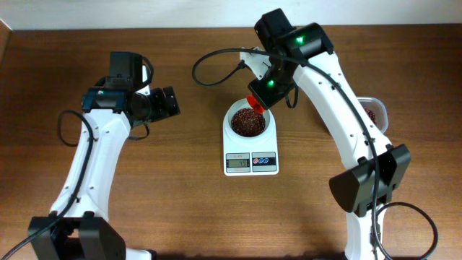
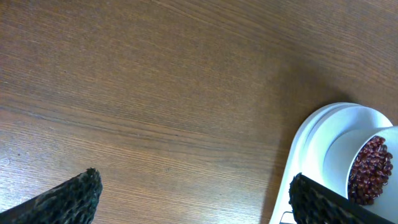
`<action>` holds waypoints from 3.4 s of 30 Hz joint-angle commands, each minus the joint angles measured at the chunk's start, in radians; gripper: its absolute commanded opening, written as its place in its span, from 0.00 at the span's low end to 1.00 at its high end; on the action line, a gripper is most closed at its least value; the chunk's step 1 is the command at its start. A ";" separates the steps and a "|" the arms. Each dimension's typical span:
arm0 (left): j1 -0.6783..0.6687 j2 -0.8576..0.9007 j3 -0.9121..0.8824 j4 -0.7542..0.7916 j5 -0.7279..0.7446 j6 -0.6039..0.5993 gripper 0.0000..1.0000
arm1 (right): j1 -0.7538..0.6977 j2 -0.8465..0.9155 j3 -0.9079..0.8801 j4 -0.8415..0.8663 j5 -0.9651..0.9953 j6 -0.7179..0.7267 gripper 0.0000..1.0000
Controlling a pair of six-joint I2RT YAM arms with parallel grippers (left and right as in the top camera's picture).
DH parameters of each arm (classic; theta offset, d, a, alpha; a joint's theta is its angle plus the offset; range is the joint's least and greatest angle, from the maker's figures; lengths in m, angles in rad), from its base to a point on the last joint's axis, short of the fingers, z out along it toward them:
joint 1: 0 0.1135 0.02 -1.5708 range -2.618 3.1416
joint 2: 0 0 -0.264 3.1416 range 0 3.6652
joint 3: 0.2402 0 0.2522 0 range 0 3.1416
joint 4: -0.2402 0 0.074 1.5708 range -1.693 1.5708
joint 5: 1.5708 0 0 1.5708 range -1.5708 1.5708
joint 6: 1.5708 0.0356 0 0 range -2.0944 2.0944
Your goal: Scoop item into bowl and weigh 50g on scale
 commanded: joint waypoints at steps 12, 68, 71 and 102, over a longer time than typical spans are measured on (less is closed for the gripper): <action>-0.003 0.009 0.005 0.002 0.007 0.004 0.99 | 0.000 -0.033 0.021 0.004 0.037 0.041 0.04; -0.003 0.009 0.005 0.002 0.007 0.004 0.99 | 0.001 -0.033 0.020 0.003 0.009 0.004 0.04; -0.003 0.009 0.005 0.002 0.007 0.004 0.99 | -0.037 -0.033 0.020 0.002 -0.119 0.003 0.04; -0.003 0.009 0.005 0.002 0.007 0.004 0.99 | -0.733 -0.032 0.018 -0.090 -0.393 0.024 0.04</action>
